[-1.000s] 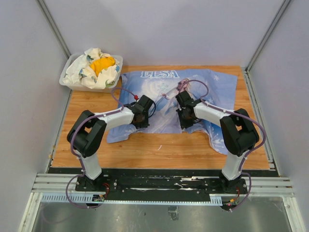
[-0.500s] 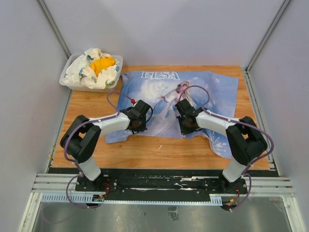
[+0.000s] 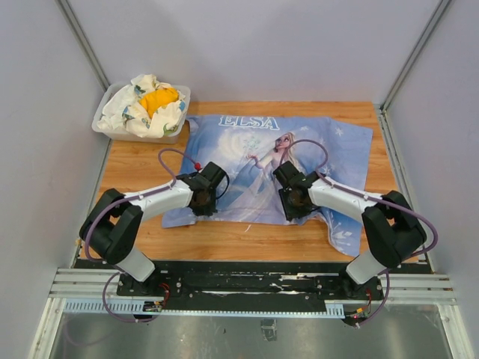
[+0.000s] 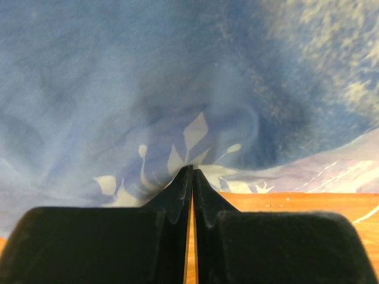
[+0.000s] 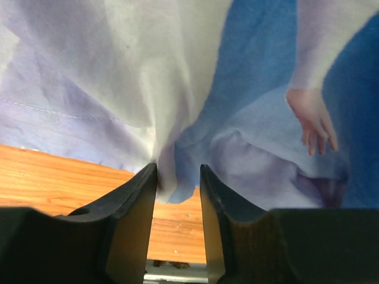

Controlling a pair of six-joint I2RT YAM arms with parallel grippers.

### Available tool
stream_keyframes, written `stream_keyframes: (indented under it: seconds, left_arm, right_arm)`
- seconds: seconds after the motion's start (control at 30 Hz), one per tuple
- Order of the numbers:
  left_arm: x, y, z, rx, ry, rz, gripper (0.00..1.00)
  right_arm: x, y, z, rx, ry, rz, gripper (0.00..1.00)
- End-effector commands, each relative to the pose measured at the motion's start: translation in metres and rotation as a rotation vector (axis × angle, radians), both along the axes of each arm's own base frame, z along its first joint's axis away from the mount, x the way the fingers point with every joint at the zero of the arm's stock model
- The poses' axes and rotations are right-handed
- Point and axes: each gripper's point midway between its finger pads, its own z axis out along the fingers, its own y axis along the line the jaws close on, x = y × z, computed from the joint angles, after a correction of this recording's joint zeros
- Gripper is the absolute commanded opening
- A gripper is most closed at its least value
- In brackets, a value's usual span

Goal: Put the pillow into the pillowcase

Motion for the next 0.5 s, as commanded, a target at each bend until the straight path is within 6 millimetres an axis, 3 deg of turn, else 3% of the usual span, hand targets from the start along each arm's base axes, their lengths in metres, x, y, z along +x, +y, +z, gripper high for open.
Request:
stream_keyframes:
  seconds: [0.0, 0.13, 0.23, 0.47]
  left_arm:
    - [0.008, 0.001, 0.034, 0.000, -0.058, 0.001, 0.10]
    - [0.021, -0.011, 0.062, -0.046, -0.103, 0.000, 0.14]
    - [0.031, -0.017, 0.075, -0.066, -0.135, 0.006, 0.14]
    - [0.036, -0.019, 0.084, -0.071, -0.156, 0.018, 0.14]
  right_arm:
    - [0.017, -0.001, 0.037, -0.035, -0.097, -0.001, 0.38]
    - [0.050, 0.005, 0.065, -0.044, -0.186, -0.003, 0.39]
    - [0.075, 0.010, 0.070, -0.062, -0.212, 0.005, 0.39]
    - [0.118, 0.030, 0.047, -0.091, -0.186, 0.022, 0.37]
